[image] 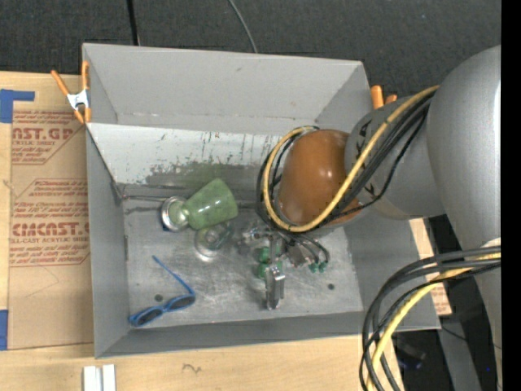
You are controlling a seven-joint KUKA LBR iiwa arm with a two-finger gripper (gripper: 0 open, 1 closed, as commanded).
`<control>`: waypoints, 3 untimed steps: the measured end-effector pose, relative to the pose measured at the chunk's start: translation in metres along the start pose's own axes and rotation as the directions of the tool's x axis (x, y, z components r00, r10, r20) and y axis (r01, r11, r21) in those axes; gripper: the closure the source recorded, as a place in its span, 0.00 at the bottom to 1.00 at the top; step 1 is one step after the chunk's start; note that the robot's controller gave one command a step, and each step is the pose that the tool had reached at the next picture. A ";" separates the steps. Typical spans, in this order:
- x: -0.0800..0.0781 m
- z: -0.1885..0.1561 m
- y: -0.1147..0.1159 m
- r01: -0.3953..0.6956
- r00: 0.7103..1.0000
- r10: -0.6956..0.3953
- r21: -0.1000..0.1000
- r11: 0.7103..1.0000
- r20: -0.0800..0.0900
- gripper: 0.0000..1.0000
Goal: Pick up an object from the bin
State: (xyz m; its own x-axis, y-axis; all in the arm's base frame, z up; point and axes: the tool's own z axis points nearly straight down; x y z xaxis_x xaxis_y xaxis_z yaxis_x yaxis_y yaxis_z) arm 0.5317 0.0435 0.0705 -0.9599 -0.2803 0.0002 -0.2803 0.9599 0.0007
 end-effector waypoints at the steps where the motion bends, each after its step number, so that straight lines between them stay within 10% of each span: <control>1: 0.023 -0.042 -0.066 0.300 0.954 -0.300 0.003 0.954 0.001 0.00; 2: -0.001 -0.010 -0.055 0.612 0.790 -0.612 0.022 0.791 0.026 0.00; 3: 0.021 -0.009 -0.031 0.843 0.537 -0.843 0.035 0.537 0.017 0.00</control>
Offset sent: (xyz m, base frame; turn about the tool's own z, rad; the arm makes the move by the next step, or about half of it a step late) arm -0.0041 -0.0683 0.0417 -0.3080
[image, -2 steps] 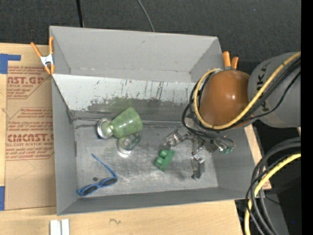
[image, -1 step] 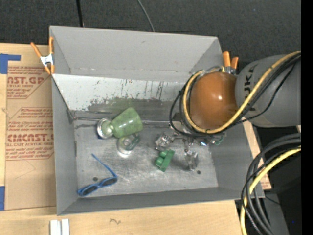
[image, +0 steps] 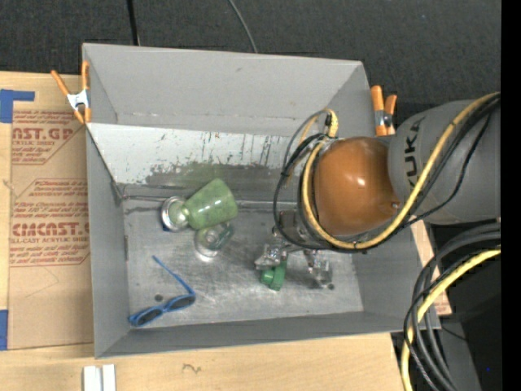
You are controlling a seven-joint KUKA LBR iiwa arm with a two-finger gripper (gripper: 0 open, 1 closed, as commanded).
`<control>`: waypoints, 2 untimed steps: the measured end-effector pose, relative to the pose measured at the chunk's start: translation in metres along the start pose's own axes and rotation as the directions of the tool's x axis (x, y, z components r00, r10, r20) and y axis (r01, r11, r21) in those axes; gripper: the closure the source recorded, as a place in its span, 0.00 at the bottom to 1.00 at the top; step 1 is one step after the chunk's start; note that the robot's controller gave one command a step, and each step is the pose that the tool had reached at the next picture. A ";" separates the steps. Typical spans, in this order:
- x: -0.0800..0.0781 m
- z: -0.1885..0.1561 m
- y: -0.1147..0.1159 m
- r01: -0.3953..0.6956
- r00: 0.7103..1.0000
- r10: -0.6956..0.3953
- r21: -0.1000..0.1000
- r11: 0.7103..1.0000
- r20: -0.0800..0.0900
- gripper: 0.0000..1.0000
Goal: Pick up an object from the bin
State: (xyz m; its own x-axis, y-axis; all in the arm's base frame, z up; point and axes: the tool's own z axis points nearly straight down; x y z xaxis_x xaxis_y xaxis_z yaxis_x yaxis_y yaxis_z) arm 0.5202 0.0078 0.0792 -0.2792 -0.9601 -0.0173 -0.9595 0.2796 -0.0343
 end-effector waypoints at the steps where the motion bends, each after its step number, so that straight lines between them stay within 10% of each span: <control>1: -0.006 -0.001 0.003 0.003 1.000 -0.003 -0.005 1.000 0.009 1.00; 2: -0.006 -0.001 0.003 0.003 1.000 -0.003 -0.005 1.000 0.009 1.00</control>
Offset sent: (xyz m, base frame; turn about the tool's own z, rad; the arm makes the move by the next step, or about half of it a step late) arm 0.0000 0.0000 0.0000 0.0000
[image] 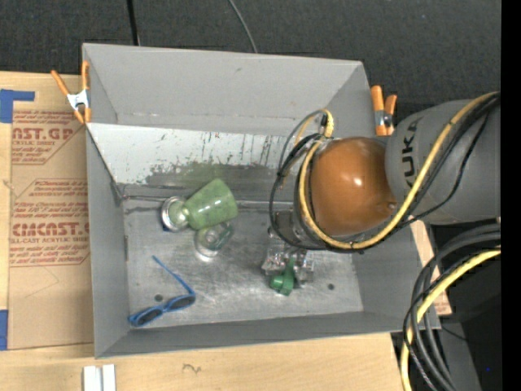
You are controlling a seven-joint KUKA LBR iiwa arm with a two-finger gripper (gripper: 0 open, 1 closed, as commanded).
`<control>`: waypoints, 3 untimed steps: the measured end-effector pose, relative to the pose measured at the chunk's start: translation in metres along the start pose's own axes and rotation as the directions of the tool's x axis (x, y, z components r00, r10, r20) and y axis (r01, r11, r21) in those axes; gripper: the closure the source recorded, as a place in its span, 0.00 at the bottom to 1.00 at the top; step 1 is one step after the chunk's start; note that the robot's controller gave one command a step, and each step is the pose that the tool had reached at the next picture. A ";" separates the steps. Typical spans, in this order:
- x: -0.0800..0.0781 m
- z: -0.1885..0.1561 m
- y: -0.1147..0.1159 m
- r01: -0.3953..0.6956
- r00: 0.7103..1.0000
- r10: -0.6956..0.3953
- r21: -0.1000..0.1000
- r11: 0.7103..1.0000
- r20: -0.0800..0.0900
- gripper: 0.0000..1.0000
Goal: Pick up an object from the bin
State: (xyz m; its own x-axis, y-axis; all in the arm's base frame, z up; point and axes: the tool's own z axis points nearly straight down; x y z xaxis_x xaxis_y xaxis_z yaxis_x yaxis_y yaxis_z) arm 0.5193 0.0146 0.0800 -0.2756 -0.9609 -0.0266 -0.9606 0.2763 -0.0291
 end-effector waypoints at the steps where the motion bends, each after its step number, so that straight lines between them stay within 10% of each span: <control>1: 0.000 0.000 0.000 0.000 1.000 0.000 0.000 1.000 0.000 1.00; 3: 0.000 0.000 0.000 0.000 1.000 0.000 -0.001 1.000 0.000 1.00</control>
Offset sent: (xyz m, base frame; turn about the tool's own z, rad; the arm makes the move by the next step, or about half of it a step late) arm 0.0000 0.0000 0.0000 0.0000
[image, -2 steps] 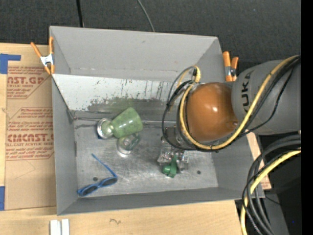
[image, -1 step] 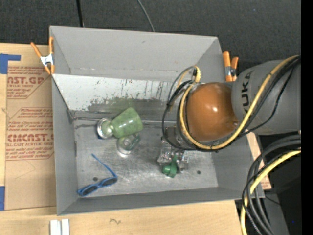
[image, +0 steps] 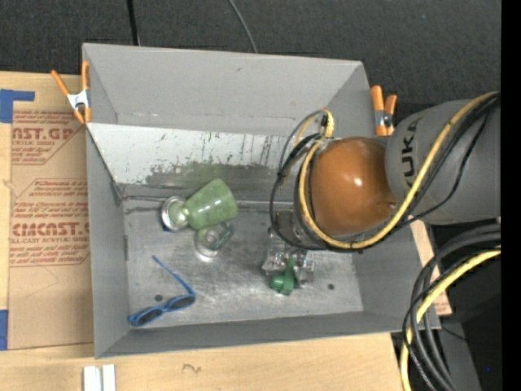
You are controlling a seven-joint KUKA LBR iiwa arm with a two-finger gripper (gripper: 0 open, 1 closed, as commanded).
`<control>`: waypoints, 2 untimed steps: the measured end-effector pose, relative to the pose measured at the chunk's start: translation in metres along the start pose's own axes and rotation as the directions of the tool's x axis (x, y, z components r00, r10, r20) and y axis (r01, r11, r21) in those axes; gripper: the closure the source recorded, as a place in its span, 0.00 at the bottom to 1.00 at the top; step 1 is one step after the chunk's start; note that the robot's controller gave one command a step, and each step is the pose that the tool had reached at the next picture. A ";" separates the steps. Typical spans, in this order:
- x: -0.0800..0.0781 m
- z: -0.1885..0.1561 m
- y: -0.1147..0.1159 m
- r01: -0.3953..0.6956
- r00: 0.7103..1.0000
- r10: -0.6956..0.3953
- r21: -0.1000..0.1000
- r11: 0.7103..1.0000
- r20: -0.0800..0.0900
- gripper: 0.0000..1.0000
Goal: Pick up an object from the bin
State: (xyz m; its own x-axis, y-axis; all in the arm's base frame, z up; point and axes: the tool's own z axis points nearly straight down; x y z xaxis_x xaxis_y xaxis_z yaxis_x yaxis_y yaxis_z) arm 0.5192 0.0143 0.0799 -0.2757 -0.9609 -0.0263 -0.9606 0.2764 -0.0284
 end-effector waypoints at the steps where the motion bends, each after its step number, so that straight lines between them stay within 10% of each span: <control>1: 0.000 0.000 0.000 0.000 1.000 0.000 0.000 1.000 0.000 1.00; 2: 0.000 0.000 0.000 0.000 1.000 0.000 0.000 1.000 0.000 1.00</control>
Offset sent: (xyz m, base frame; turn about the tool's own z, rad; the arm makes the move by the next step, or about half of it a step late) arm 0.0000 0.0000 0.0000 0.0000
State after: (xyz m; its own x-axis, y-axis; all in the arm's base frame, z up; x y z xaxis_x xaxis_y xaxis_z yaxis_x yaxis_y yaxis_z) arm 0.5192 0.0143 0.0799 -0.2757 -0.9609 -0.0262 -0.9606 0.2764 -0.0283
